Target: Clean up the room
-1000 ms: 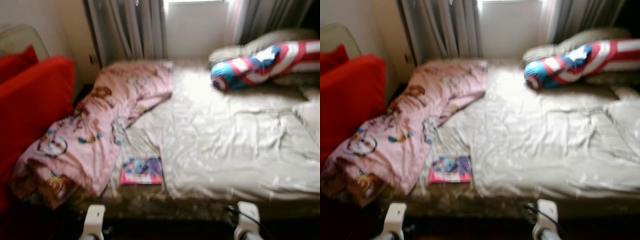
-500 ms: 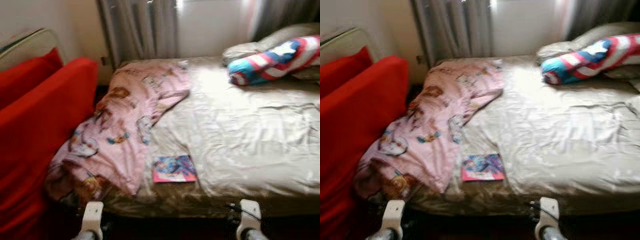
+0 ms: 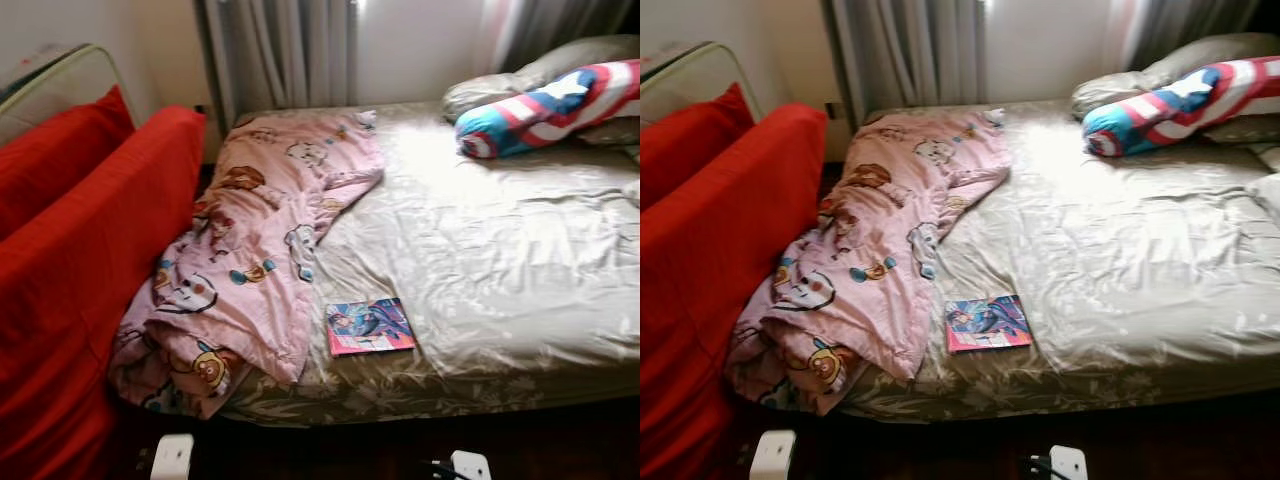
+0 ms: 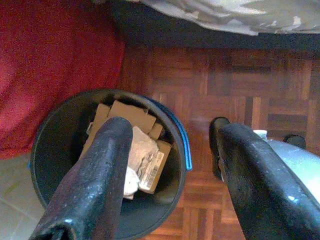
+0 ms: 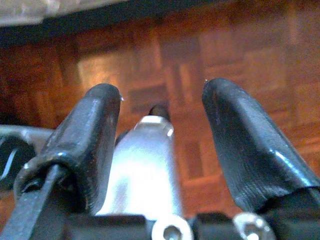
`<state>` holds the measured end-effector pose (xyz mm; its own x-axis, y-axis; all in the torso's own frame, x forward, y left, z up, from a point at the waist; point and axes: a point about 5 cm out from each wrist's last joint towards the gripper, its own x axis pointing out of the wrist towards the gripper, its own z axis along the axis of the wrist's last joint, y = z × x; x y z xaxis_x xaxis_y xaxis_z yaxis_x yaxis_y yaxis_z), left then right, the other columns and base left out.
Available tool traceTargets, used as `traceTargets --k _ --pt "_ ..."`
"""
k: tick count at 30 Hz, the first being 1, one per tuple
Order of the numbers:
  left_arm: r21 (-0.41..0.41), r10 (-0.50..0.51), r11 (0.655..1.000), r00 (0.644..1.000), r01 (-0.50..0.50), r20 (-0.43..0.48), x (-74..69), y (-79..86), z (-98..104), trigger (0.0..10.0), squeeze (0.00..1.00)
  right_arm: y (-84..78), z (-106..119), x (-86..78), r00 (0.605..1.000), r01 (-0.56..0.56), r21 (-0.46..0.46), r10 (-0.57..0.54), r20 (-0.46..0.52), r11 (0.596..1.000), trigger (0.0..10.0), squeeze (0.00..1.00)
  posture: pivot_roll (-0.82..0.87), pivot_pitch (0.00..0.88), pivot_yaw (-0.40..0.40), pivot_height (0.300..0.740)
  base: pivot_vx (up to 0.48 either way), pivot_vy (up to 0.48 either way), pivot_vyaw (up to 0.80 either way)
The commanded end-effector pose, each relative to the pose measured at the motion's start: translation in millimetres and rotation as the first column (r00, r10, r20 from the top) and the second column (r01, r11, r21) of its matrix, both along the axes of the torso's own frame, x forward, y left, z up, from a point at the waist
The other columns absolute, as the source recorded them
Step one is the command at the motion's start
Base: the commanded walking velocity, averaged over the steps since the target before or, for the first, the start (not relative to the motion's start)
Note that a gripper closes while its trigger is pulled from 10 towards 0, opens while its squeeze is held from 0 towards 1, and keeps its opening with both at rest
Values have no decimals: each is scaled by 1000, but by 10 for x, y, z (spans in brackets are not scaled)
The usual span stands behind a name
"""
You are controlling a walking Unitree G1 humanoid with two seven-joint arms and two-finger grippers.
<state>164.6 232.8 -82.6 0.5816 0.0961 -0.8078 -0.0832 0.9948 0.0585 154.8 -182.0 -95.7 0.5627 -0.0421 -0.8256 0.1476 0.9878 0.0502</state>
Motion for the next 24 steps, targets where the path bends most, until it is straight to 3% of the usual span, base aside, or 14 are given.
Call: traceTargets --k 1,10,19,24 --pt "1 16 1000 1000 -16 25 38 18 24 10000 0 -5 16 30 1000 -2 -4 2 17 1000 10000 0 25 0 33 740 0 0 0" --pt "-18 14 1000 999 -14 32 -5 -22 2 10000 0 -28 2 -24 1000 -4 -12 4 19 1000 10000 0 15 0 21 740 0 0 0" --pt "-30 7 1000 998 -5 60 70 -71 26 10000 0 -19 39 66 998 -39 -19 40 45 999 10000 0 13 0 20 740 27 0 0" --pt "-29 0 1000 998 2 68 118 -68 48 10000 0 -62 46 69 998 -36 -21 37 48 999 10000 0 -5 60 23 740 97 0 0"
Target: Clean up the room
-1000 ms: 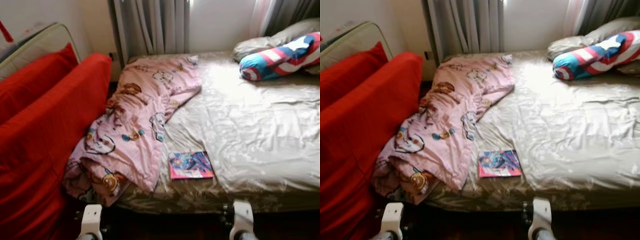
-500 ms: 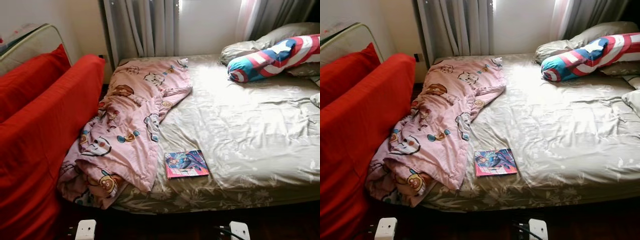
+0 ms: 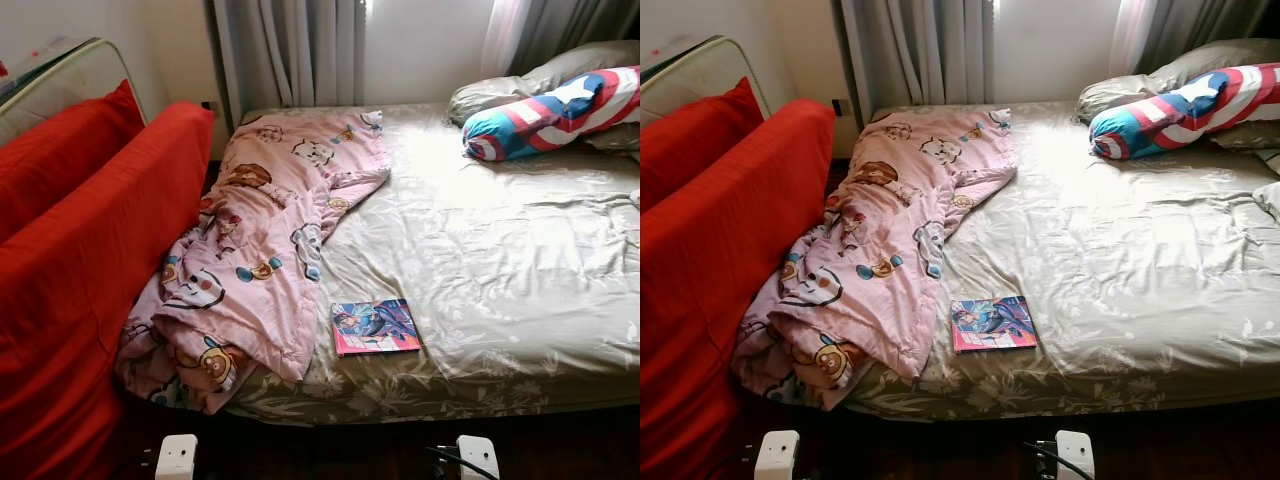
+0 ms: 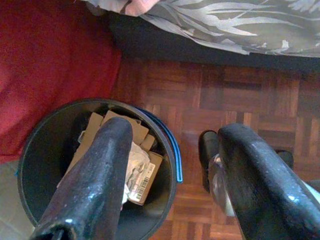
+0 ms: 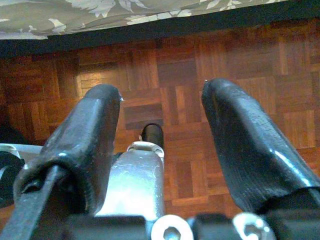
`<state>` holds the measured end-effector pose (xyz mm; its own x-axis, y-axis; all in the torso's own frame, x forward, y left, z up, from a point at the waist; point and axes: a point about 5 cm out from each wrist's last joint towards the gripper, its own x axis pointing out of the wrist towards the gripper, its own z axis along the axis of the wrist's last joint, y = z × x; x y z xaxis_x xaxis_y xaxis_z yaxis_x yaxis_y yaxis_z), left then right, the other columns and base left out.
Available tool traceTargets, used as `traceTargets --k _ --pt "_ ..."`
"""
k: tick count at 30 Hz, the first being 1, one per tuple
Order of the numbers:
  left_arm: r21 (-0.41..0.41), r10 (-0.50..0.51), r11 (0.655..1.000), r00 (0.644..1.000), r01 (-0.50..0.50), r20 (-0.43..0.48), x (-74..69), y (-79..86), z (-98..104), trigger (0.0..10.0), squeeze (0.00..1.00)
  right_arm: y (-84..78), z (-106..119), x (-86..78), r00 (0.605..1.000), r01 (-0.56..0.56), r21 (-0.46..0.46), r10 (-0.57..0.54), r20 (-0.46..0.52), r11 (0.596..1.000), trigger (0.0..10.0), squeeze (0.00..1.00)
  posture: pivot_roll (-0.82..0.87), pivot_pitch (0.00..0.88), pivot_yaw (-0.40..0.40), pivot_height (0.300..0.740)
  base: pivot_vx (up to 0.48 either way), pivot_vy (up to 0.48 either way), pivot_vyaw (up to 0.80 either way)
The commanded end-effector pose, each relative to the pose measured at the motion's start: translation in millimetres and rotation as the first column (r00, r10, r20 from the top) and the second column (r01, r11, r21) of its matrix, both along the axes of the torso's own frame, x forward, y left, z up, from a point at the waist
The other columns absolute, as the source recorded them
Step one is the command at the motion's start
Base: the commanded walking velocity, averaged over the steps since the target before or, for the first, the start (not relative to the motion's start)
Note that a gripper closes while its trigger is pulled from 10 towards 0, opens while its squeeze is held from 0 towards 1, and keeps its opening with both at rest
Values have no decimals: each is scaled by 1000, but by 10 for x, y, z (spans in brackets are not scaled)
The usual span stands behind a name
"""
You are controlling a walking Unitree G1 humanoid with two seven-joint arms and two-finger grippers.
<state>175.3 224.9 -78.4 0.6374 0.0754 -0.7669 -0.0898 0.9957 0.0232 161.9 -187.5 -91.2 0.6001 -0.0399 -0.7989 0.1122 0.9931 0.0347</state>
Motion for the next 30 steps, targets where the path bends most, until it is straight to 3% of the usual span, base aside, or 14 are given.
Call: traceTargets --k 1,8,13,16,24,30 --pt "1 -6 1000 1000 6 -3 16 10 8 10000 0 -9 4 2 1000 -3 2 3 6 1000 10000 0 -5 60 23 740 244 0 0" --pt "1 11 1000 1000 -11 13 51 22 28 10000 0 -64 -1 -36 1000 -4 -14 4 4 1000 10000 0 13 104 7 740 142 0 0" --pt "0 24 1000 999 -24 24 70 45 44 10000 0 -12 -2 -26 1000 -2 5 2 12 1000 10000 0 16 130 4 740 105 0 363" --pt "-2 31 1000 999 -31 26 73 52 47 10000 0 -18 4 -14 998 61 13 -61 26 998 10000 0 15 139 6 740 89 0 0" --pt "-2 38 999 999 -38 22 57 70 43 10000 0 14 -1 -13 1000 17 13 -17 17 1000 10000 0 18 149 5 740 0 0 0" --pt "-4 44 999 999 -44 17 35 80 35 10000 0 6 -12 -44 1000 8 12 -8 10 1000 10000 0 19 150 4 740 0 0 761"
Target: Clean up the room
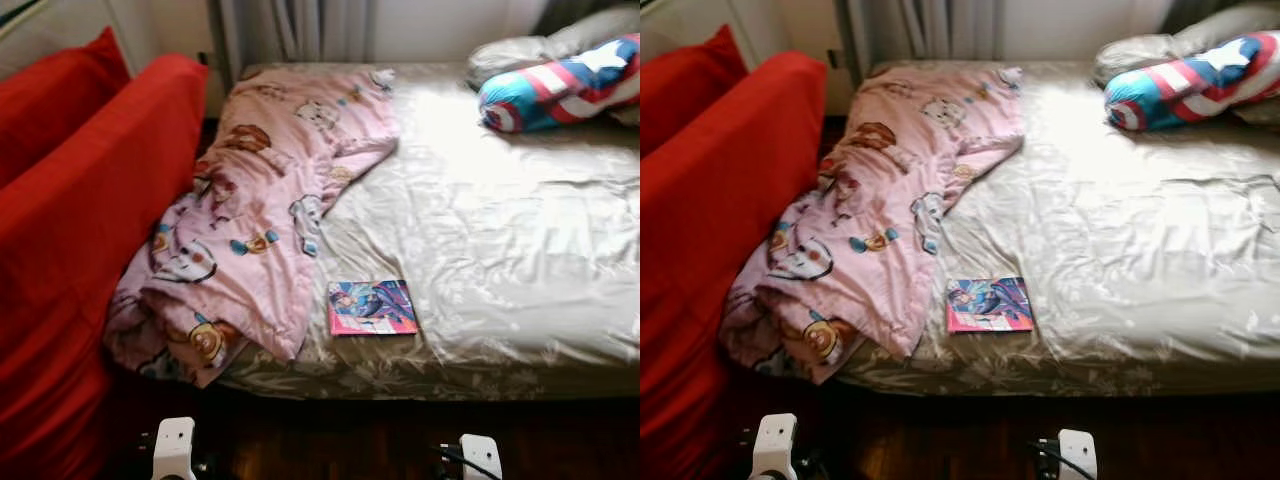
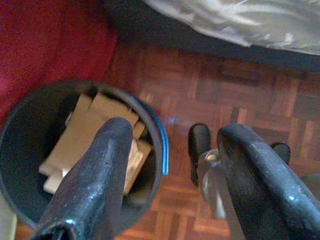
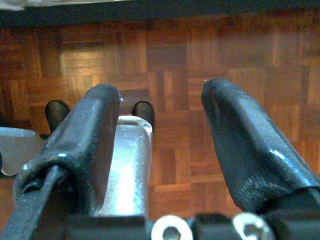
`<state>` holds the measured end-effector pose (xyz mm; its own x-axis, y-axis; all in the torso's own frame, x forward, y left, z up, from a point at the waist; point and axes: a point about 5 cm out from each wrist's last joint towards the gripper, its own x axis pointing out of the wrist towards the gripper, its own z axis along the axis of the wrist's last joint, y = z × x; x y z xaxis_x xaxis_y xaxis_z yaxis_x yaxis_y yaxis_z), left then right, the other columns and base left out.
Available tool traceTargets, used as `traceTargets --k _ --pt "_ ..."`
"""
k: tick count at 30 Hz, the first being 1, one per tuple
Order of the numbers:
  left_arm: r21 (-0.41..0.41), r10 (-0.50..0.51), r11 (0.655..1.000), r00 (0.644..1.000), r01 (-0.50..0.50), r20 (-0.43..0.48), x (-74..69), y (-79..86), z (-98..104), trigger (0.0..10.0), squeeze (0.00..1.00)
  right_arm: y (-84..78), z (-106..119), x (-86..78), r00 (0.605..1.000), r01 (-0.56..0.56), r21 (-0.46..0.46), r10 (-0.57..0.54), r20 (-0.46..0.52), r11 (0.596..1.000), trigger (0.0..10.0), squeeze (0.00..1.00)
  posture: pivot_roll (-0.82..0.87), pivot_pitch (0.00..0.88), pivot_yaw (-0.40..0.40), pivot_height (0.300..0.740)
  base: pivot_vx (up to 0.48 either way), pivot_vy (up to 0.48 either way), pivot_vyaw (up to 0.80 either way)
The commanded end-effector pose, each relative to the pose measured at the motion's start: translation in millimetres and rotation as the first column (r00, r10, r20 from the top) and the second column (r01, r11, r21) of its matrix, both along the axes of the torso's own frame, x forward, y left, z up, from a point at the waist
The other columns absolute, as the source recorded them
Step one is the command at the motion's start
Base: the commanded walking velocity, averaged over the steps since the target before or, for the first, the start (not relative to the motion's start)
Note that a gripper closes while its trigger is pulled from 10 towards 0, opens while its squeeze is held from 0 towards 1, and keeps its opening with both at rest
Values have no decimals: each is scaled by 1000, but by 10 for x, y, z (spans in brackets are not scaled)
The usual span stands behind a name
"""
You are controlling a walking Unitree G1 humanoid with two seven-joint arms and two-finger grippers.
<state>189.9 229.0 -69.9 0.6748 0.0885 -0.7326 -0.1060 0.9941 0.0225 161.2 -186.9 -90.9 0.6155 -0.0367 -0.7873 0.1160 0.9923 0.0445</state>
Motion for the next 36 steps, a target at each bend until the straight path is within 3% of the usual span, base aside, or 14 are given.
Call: traceTargets --k 1,7,27,36 --pt "-9 29 1000 999 -29 -36 -117 40 -52 10000 0 -8 -20 -50 1000 7 6 -7 -13 1000 10000 0 15 150 4 740 0 0 800" --pt "-18 29 999 999 -30 -43 -131 12 -67 10000 0 -46 -21 -64 999 54 7 -53 -12 999 10000 0 9 141 1 740 0 0 400" --pt "-75 61 995 998 -63 -30 -76 -198 -89 10000 0 -187 49 57 1000 -1 -31 1 7 1000 10000 0 -3 116 -67 740 45 0 0" --pt "-71 76 994 996 -78 -36 -130 -168 -107 10000 0 -111 32 51 999 -33 -17 33 -5 999 10000 0 2 130 -60 740 194 0 356"
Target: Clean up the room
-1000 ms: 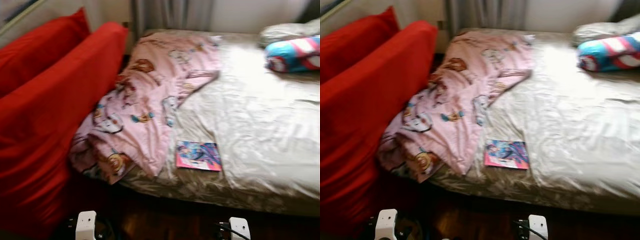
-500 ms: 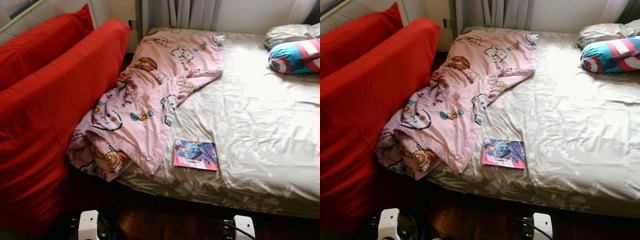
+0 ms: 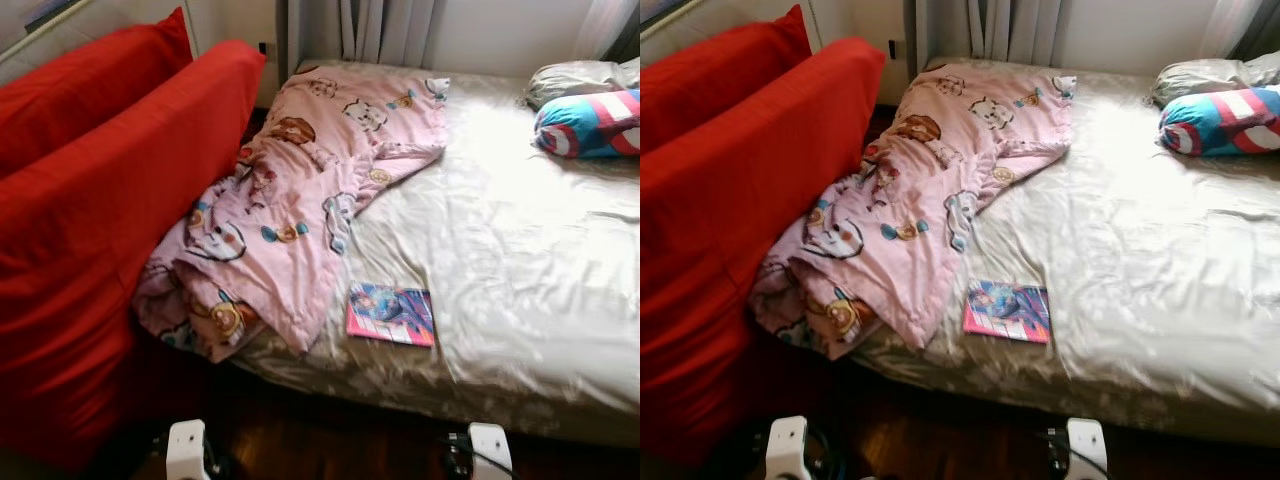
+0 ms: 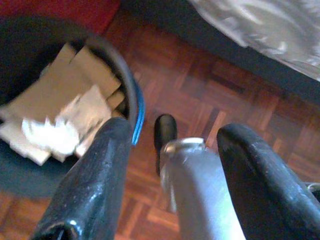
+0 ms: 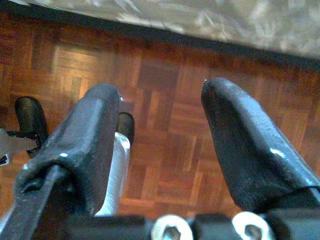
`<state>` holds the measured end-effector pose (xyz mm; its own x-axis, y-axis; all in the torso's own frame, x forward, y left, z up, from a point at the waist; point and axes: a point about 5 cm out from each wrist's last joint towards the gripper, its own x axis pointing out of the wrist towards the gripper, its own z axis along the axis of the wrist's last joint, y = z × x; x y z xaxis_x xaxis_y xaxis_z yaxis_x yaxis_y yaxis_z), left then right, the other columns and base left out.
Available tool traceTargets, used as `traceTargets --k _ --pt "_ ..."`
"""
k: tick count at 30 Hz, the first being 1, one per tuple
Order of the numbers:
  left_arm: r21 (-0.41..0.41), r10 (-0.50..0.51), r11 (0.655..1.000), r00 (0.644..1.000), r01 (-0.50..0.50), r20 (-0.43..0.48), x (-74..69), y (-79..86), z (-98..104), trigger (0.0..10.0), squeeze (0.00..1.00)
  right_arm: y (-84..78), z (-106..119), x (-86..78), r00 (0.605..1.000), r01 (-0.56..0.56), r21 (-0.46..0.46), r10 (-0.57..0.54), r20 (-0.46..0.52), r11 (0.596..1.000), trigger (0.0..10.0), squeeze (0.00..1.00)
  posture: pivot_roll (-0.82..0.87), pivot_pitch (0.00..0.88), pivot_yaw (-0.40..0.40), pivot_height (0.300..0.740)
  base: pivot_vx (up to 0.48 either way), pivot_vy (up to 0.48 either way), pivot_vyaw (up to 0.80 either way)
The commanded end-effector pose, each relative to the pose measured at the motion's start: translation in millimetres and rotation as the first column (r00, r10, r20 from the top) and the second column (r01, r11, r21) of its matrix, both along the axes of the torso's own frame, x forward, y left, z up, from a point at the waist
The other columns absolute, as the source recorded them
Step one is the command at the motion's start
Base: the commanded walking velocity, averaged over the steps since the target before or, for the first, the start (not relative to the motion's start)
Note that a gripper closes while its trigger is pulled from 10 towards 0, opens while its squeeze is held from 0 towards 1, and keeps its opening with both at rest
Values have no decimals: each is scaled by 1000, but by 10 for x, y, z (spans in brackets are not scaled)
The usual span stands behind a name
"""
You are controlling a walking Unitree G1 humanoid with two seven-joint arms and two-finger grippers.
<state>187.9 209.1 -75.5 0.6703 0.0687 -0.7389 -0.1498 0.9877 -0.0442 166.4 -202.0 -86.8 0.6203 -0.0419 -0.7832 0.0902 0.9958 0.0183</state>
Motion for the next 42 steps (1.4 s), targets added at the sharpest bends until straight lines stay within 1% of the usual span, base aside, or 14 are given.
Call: traceTargets --k 1,7,13,16,23,30,33,34,36,37,38,39,41,42 --pt "-6 32 999 999 -33 -33 -114 33 -52 10000 0 41 -14 -10 1000 -5 9 5 -12 1000 10000 0 1 131 -59 740 371 0 0" --pt "-6 27 1000 999 -28 -34 -122 34 -55 10000 0 15 -30 -58 1000 4 5 -4 -22 1000 10000 0 -8 136 -56 740 269 0 0" --pt "-6 22 1000 999 -23 -28 -110 27 -49 10000 0 -78 -54 -177 999 10 0 -10 -32 1000 10000 0 5 133 -56 740 286 0 0" --pt "-4 21 1000 999 -21 -25 -111 32 -48 10000 0 -94 -58 -204 999 8 0 -8 -32 1000 10000 0 7 131 -55 740 345 0 0" --pt "0 9 1000 1000 -9 -14 -96 30 -37 10000 0 -111 -49 -198 1000 3 5 -3 -21 1000 10000 0 12 124 -48 740 269 0 0" --pt "1 -4 1000 1000 4 -1 -70 40 -20 10000 0 -78 -37 -131 1000 4 8 -3 -25 1000 10000 0 13 116 -41 740 268 0 0" --pt "-4 -7 1000 999 7 36 -5 49 21 10000 0 -41 -29 -101 1000 7 17 -7 -8 1000 10000 0 13 115 -38 740 0 0 0" --pt "-8 -1 1000 997 2 74 42 59 57 10000 0 12 -7 -38 1000 3 24 -3 21 1000 10000 0 13 116 -38 740 0 0 0" --pt "-11 -6 1000 993 7 118 105 67 104 10000 0 78 22 41 999 -7 29 5 54 1000 10000 0 12 121 -36 740 0 0 0" --pt "-5 -13 1000 991 14 130 121 69 117 10000 0 90 29 58 998 -11 29 9 60 1000 10000 0 12 121 -36 740 0 0 0" --pt "-14 -13 1000 986 15 165 165 65 152 10000 0 112 50 105 997 -18 29 16 80 999 10000 0 13 121 -35 740 0 0 0" --pt "-14 -13 1000 986 15 165 165 65 152 10000 0 112 50 105 997 -18 29 16 80 999 10000 0 13 121 -35 740 0 0 0" --pt "-21 -24 999 969 30 245 274 56 243 10000 0 143 112 208 989 -48 26 43 142 999 10000 0 15 121 -33 740 0 0 0" --pt "-24 -21 999 966 28 257 289 56 257 10000 0 147 126 226 986 -54 28 49 157 998 10000 0 19 121 -33 740 0 0 0"
